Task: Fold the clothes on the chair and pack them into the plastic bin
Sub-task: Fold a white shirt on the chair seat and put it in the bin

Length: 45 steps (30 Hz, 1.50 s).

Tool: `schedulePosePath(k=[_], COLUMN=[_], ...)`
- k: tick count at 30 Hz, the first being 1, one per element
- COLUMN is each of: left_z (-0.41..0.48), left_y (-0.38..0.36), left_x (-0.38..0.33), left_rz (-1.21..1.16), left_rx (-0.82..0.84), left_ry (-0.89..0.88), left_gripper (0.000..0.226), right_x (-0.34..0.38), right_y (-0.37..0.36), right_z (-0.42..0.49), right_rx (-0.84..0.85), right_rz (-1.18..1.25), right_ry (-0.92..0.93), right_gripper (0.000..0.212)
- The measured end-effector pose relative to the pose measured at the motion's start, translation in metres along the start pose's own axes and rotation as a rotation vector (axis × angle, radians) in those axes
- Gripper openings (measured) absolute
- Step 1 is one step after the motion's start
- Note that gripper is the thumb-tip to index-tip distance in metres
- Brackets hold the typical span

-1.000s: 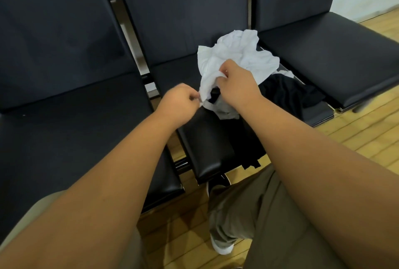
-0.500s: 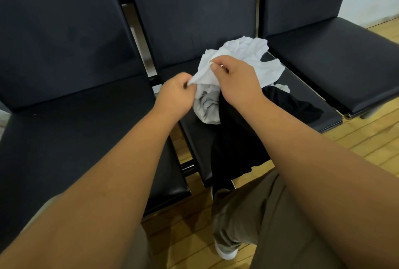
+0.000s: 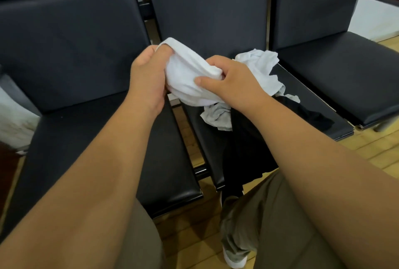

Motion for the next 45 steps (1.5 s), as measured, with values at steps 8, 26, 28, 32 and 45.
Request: schedulePosePath(k=[8,26,28,32,45], left_z=[-0.028,-0.115,-0.117,-0.115,-0.076], left_y=[0.075,0.261,0.269,0.259,0.209], left_x=[-0.055,-0.106,-0.102,-0.091,-0.064], left_rz=[0.155,0.098,0.134,0.340,0.650], left_rx=[-0.078,-0.576,-0.560,-0.386,-0.137], left_ry=[-0.027,0.032,0.035,0.061,-0.030], left_gripper=[0.014,0.048,0.048,0.020,0.040], right_x=[0.057,0.161,0.158,0.150,0.123], right_y=[-0.027,-0.167,-0.177,-0.189,-0.190], right_z=[-0.016,-0.070,-0.069,-0.063,-0.021], right_rx=[-0.032,0.459,0.498,0.582,0.313], right_rz=[0.171,0.295,0.216,0.132,0.458], right_ry=[0.058,-0.066,-0.072,-0.063,-0.155], right_gripper=[0.038,0.062,0.061,0.051,0.023])
Point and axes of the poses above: each hand's wrist, its own z-axis towards the middle knuckle, its own y-axis out of the back of the hand, x = y × z, the point moved 3 cm from there along z, towards the middle knuckle, and after that the axes turned 5 degrees about -x, right-handed, at the moved point
